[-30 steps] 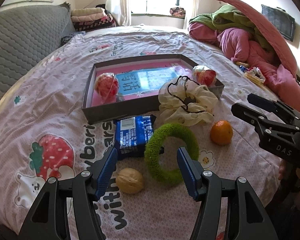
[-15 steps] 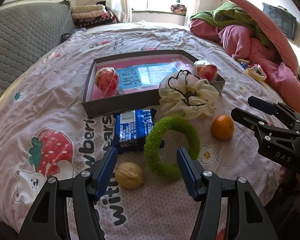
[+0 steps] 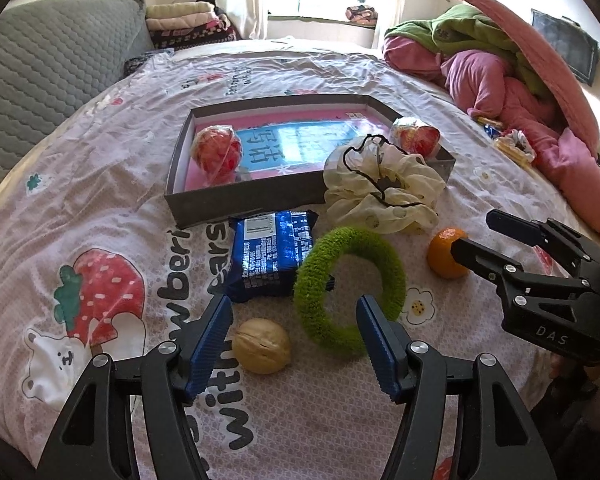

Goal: Organize objects
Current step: 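Move the left gripper to the green ring while the right gripper approaches an orange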

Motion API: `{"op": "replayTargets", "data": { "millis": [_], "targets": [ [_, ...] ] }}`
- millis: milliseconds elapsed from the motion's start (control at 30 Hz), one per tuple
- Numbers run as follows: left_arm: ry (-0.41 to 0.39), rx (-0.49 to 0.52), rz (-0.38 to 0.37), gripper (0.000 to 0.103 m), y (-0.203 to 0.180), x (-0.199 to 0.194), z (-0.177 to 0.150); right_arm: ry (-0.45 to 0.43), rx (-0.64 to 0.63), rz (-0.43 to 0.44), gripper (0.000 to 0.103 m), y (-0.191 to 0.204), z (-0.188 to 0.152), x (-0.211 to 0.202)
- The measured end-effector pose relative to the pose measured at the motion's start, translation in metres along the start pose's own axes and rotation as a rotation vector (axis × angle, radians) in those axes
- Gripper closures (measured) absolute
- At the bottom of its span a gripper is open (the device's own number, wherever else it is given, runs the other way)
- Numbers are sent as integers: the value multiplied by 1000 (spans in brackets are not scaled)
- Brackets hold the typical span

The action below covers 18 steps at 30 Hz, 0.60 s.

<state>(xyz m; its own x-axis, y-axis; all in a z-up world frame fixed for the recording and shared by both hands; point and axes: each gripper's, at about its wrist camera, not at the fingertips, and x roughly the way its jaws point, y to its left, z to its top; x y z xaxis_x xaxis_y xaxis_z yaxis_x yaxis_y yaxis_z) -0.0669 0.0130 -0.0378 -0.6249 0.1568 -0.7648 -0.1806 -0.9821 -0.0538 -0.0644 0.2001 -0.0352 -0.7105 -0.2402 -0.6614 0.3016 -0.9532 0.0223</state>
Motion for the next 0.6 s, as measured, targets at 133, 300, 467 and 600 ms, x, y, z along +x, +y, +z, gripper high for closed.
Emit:
{"op": "replayTargets", "data": {
  "millis": [133, 300, 467, 600],
  "targets": [
    [17, 0, -4, 36, -1, 3, -1, 7, -4, 4, 38, 1, -1, 2],
    [33, -1, -10, 36, -2, 6, -3, 27, 6, 13, 38, -1, -3, 6],
    [25, 10, -6, 36, -4, 6, -3, 40, 6, 7, 38, -1, -4, 9],
    [12, 23, 1, 37, -6, 5, -4, 47, 3, 15, 38, -1, -5, 11]
  ]
}}
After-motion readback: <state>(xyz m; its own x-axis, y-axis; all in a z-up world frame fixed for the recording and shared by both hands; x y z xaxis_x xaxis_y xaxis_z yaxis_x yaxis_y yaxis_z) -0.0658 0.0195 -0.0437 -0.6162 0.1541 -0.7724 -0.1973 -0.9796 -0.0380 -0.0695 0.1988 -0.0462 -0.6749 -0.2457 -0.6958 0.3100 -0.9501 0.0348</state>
